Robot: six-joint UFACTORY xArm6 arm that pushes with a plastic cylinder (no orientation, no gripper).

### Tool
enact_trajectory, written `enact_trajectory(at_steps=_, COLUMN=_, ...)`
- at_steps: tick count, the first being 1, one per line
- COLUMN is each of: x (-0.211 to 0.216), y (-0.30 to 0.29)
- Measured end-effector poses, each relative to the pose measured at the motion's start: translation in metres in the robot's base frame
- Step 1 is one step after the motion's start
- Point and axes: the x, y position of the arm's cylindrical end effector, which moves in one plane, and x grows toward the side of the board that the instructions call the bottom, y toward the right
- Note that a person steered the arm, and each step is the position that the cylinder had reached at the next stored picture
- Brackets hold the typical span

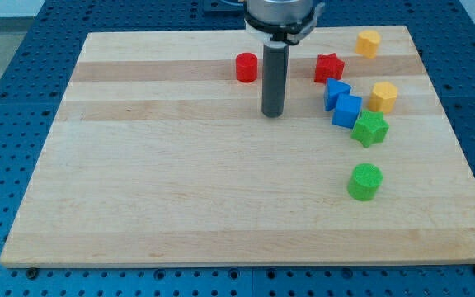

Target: Place the green circle at the left side of the green star

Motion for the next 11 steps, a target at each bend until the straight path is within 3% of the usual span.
enact_trajectory(at_steps=2, x=0.076, y=0.024)
enact_trajectory(at_steps=4, x=0.163, y=0.111)
enact_trajectory(at_steps=6, x=0.165, y=0.131)
enact_trajectory(at_steps=11, x=0.051, y=0.090)
